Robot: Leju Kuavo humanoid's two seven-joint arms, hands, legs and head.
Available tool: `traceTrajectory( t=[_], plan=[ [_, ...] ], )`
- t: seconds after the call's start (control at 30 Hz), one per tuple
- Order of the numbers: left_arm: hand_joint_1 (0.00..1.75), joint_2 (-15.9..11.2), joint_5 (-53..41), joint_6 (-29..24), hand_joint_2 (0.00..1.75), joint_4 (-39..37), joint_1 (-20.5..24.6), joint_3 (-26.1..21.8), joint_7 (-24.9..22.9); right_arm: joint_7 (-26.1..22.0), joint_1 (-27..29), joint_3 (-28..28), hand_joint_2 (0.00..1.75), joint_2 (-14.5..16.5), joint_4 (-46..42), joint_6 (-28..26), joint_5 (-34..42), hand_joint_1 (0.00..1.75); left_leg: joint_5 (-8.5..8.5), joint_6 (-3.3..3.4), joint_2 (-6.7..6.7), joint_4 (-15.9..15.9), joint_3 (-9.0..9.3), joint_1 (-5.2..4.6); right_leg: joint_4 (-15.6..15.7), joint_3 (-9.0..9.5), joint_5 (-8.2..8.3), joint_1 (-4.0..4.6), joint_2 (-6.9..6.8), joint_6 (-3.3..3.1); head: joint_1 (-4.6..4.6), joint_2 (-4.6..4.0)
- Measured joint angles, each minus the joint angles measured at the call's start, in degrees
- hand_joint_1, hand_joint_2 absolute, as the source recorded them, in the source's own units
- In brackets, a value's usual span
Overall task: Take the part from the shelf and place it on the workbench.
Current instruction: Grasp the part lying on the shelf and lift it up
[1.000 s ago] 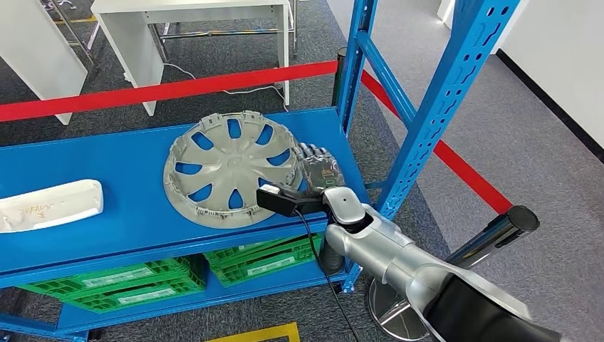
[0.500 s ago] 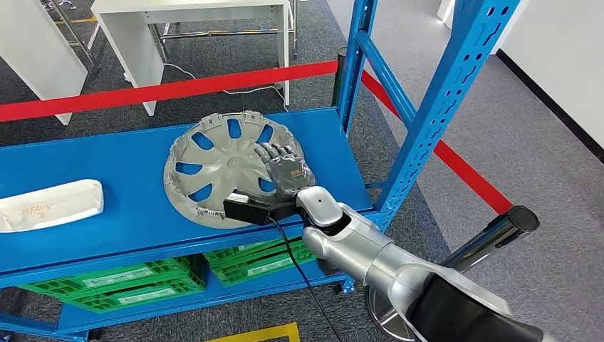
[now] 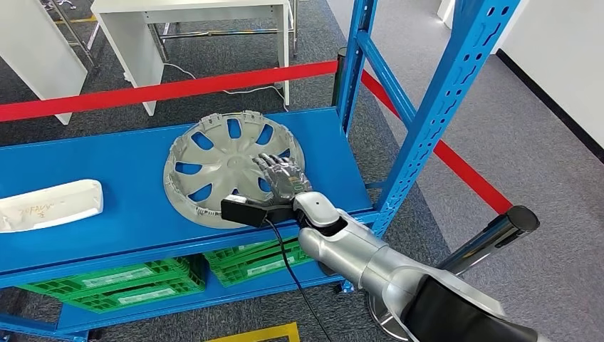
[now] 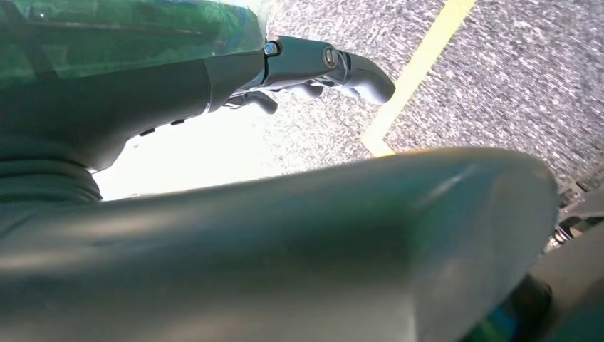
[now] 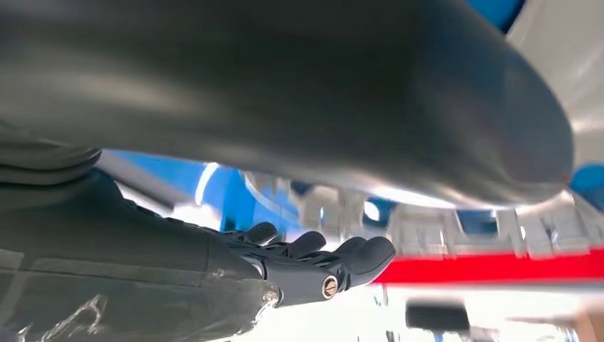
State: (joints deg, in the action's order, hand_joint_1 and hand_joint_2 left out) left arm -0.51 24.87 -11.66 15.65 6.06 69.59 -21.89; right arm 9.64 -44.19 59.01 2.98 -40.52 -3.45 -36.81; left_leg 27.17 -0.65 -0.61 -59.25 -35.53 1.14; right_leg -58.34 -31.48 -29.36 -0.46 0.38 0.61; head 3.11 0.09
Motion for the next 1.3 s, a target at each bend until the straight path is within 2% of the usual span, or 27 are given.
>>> traceTrajectory(
  t=[0.07, 0.33, 0.97, 1.1, 1.3],
  plan=[
    [0.0, -0.02, 0.22, -0.05, 0.0, 0.0, 0.0, 0.0, -0.22, -0.56, 0.09, -0.23, 1.75, 0.19, 0.79, 0.72, 2.36, 0.0, 0.0, 0.0, 0.0, 0.0, 0.0, 0.0, 0.0, 0.0, 0.0, 0.0, 0.0, 0.0, 0.0, 0.0],
    [0.0, -0.19, 0.74, -0.04, 0.0, 0.01, -0.01, 0.0, -0.86, -2.26, 0.53, -0.56, 1.75, 0.71, 3.04, 1.87, 7.17, 0.0, 0.0, 0.0, 0.0, 0.0, 0.0, 0.0, 0.0, 0.0, 0.0, 0.0, 0.0, 0.0, -0.01, 0.0],
    [0.0, -1.29, 0.88, -0.13, 0.0, 0.34, 0.0, 0.0, -0.1, -2.71, 1.01, -0.52, 1.75, 0.85, 4.71, 1.33, 10.15, 0.0, 0.0, 0.0, 0.0, 0.0, 0.04, 0.0, 0.0, 0.02, 0.0, 0.0, 0.0, 0.0, -0.01, 0.0],
    [0.0, -1.5, 0.88, -0.14, 0.0, 0.61, -0.01, 0.02, -0.1, -2.8, 1.02, -0.52, 1.75, 0.83, 4.88, 1.03, 10.41, 1.75, 0.0, 0.0, 0.0, 0.0, 0.05, 0.0, 0.0, 0.03, 0.0, 0.0, 0.0, 0.0, -0.01, 0.0],
    [0.0, -1.52, 0.88, -0.12, 0.0, 0.63, -0.01, 0.02, -0.09, -2.85, 0.98, -0.53, 1.75, 0.75, 4.92, 0.77, 10.43, 1.75, 0.0, 0.0, 0.0, 0.0, 0.07, 0.0, 0.0, 0.05, 0.0, 0.0, 0.0, 0.0, 0.0, 0.0]
  ],
)
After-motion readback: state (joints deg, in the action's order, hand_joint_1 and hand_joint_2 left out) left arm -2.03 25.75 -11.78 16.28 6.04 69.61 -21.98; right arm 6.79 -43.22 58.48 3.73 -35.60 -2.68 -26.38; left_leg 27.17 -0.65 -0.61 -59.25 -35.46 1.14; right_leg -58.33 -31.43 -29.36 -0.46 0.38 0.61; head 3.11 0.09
